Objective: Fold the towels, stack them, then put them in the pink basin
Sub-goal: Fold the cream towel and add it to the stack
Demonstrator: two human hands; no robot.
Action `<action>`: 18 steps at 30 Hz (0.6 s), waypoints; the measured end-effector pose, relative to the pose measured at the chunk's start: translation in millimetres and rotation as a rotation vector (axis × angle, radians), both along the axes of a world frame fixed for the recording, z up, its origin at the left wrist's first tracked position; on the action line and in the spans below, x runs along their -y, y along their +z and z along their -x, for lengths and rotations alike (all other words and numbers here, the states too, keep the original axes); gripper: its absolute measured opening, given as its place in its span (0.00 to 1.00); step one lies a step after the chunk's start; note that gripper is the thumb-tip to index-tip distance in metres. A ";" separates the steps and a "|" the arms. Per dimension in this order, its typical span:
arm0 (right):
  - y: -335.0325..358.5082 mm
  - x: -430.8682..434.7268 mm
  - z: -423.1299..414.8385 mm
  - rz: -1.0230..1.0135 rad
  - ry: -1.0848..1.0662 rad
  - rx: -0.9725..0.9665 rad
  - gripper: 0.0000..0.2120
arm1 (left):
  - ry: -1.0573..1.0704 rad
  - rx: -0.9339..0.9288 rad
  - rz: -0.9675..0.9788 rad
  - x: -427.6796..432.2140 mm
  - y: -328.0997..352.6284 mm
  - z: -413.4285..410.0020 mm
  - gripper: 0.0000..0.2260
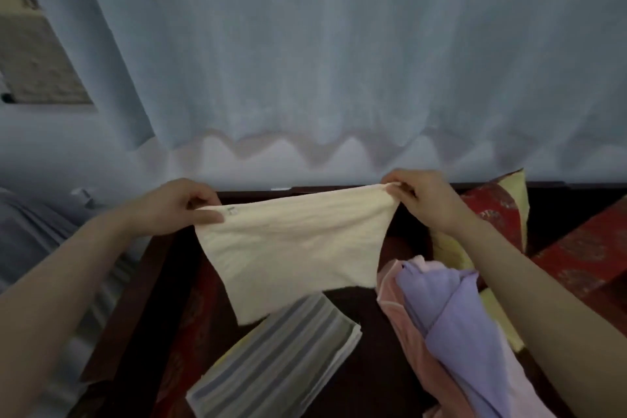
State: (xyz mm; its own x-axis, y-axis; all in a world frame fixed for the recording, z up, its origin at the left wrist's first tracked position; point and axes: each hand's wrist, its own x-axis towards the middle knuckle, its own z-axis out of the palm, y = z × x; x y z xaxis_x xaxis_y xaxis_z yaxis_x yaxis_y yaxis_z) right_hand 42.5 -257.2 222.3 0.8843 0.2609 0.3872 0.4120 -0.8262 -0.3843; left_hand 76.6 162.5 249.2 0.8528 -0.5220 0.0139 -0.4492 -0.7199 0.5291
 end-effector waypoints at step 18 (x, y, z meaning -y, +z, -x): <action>-10.5 -38.1 -6.7 -0.088 0.088 -0.148 0.06 | 0.349 -0.218 0.389 -30.3 -43.1 58.4 0.10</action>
